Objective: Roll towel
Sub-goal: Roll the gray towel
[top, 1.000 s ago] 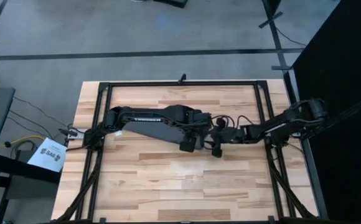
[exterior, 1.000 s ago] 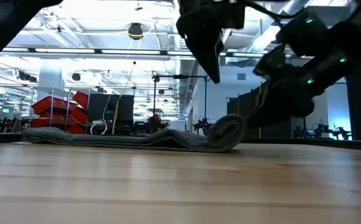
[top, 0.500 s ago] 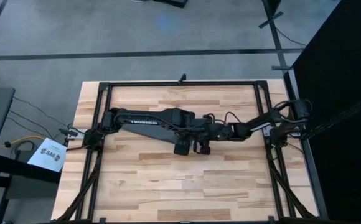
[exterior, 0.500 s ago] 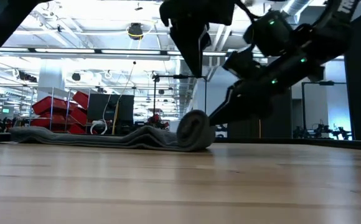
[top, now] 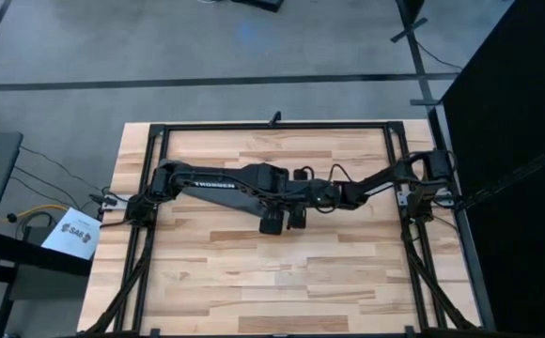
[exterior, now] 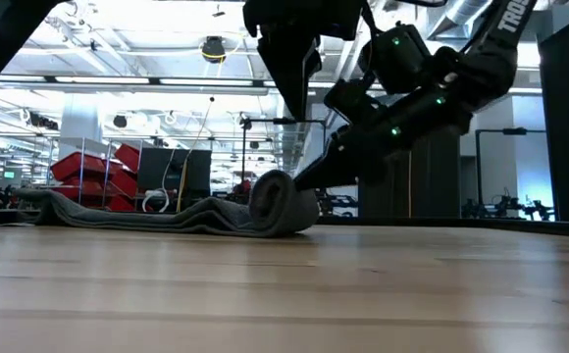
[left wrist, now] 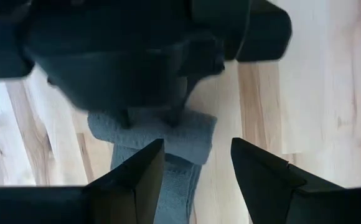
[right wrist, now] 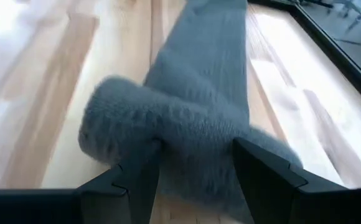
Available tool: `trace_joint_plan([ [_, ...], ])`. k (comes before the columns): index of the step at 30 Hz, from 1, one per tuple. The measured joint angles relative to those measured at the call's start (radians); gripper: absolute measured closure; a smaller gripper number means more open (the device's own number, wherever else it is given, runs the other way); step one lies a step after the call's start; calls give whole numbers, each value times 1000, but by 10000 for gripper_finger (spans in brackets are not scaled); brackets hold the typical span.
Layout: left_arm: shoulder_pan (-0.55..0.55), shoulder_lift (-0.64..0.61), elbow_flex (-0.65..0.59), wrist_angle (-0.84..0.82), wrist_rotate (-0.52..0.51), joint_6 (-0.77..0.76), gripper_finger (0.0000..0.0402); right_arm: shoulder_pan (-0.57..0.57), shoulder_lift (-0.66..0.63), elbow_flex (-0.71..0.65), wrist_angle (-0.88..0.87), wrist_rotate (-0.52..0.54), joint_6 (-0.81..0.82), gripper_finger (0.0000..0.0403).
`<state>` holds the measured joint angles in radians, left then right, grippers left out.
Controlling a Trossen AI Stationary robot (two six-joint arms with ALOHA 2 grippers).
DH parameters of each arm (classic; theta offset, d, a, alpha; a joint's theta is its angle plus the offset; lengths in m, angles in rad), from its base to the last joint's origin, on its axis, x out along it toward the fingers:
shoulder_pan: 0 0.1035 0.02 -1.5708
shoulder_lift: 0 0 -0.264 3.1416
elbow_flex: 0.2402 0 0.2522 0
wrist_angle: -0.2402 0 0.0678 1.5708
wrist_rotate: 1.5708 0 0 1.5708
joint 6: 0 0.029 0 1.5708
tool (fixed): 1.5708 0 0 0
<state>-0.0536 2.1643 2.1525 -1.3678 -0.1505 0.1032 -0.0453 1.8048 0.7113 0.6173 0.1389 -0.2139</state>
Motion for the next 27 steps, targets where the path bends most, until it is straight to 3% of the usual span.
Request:
trace_joint_plan([
  [6,0,0,-5,1,-5,-12,228,-30,93,62,31,-85,3,214],
  [10,0,-3,-89,39,-22,-15,228,-40,150,94,39,-99,3,214],
  [19,29,-65,-351,270,-51,8,228,-72,184,101,90,-138,30,214],
  [27,94,-232,-676,567,-57,16,228,-74,192,102,92,-144,36,214],
])
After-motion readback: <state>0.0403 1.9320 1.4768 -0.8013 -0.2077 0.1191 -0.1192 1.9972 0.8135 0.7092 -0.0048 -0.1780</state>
